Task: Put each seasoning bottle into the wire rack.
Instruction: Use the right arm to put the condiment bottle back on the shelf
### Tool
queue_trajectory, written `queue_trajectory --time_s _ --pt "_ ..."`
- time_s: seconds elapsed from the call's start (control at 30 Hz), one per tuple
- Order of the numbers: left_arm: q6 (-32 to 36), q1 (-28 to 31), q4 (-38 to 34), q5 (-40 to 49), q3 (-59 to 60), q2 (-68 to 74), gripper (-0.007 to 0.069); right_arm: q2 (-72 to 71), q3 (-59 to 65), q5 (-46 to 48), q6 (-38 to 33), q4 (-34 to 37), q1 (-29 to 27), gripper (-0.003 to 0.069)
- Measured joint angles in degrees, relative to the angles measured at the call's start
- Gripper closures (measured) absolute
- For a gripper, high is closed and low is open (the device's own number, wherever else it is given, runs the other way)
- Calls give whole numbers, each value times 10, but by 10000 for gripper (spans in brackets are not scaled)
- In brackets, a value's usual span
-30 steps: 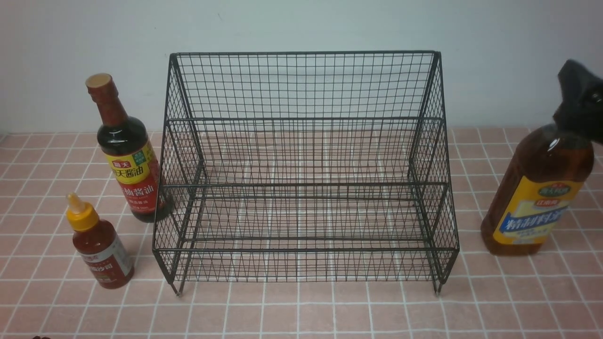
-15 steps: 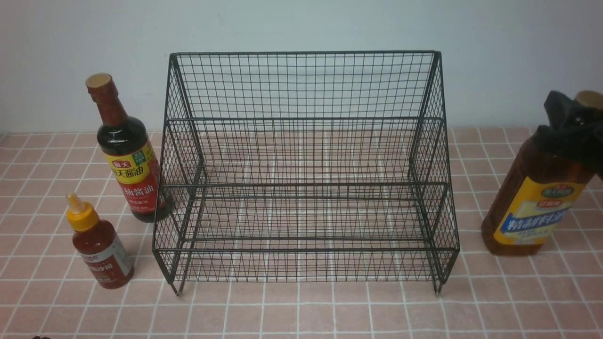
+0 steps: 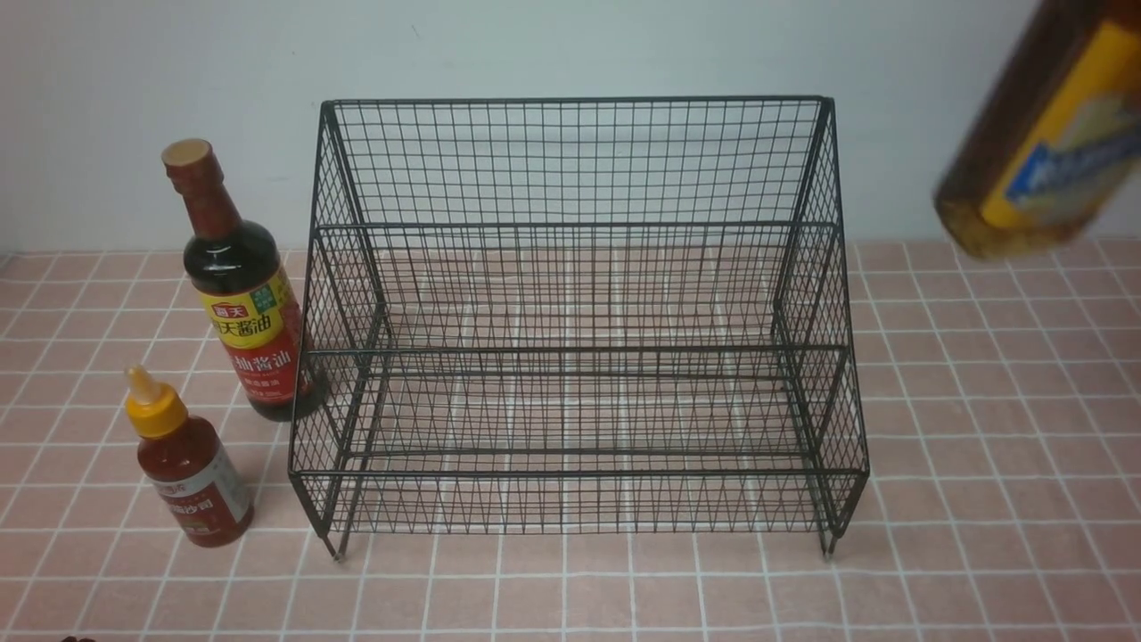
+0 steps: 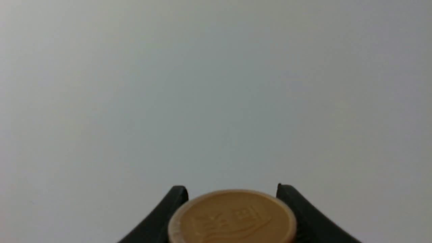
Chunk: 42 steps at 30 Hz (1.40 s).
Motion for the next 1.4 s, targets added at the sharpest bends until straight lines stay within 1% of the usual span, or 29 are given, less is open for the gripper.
queue_trajectory --time_s 0.07,0.27,0.5,0.7,0.83,1.03,1.27,1.4 --pt "0 0 0 0 0 0 631 6 -26 2 29 -29 25 347" --pt "0 0 0 0 0 0 631 63 -96 4 48 -46 70 346" --pt "0 0 0 0 0 0 631 167 -162 4 60 -47 94 346" --pt "0 0 0 0 0 0 631 263 -229 10 64 -47 99 347" --pt "0 0 0 0 0 0 631 294 -252 24 62 -47 99 347" --pt "0 0 0 0 0 0 631 322 -283 63 59 -45 99 347" --pt "0 0 0 0 0 0 631 330 -284 165 47 -31 99 347" --pt "0 0 0 0 0 0 631 332 -284 219 67 -28 100 347"
